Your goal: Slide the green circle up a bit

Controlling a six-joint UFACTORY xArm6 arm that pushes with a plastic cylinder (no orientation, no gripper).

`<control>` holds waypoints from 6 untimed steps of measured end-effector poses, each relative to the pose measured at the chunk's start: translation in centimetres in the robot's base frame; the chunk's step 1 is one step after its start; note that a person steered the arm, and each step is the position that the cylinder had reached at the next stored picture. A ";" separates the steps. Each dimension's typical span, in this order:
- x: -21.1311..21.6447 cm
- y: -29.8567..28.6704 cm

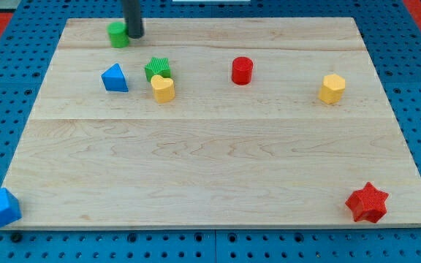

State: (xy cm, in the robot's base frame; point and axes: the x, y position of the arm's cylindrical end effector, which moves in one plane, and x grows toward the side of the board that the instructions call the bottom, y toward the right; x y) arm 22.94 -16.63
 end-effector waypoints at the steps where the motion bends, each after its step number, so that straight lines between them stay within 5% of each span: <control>1: 0.2 -3.4; 3: 4.2 -4.2; 5: 0.4 -6.1; 6: 1.8 -7.3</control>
